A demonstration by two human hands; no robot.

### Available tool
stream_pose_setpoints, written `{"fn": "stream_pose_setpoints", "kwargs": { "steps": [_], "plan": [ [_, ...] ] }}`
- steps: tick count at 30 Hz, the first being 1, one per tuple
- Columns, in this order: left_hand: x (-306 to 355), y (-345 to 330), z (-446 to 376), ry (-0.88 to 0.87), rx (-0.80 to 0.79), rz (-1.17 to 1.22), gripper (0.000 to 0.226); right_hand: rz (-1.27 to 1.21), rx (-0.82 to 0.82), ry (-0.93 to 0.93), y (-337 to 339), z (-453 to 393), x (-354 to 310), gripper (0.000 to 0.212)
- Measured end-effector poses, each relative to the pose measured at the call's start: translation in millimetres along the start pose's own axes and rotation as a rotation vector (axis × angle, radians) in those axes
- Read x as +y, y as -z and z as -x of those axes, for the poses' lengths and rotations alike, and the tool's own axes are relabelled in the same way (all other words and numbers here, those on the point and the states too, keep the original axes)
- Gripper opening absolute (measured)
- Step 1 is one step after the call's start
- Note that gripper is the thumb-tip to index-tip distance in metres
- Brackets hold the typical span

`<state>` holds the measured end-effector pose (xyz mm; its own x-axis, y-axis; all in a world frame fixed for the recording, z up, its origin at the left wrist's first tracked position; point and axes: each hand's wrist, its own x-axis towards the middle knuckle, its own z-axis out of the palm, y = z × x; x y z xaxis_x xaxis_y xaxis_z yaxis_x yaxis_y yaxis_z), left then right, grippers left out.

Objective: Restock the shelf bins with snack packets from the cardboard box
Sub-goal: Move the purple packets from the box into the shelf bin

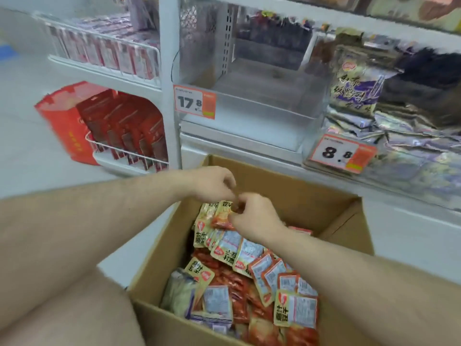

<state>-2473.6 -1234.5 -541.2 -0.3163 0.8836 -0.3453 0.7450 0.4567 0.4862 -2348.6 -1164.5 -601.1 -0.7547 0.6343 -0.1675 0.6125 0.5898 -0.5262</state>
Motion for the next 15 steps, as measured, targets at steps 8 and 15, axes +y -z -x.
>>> {"fn": "stream_pose_setpoints", "kwargs": {
  "steps": [8,15],
  "plan": [
    [-24.3,-13.0,-0.5,0.037,-0.095,0.104,0.026,0.081,-0.657,-0.297,-150.9,10.1,3.0,0.060],
    [-33.3,-9.6,-0.9,0.147,-0.069,0.289,0.019,-0.135,-0.407,-0.297,-123.7,-0.8,19.1,0.009]
  ]
}}
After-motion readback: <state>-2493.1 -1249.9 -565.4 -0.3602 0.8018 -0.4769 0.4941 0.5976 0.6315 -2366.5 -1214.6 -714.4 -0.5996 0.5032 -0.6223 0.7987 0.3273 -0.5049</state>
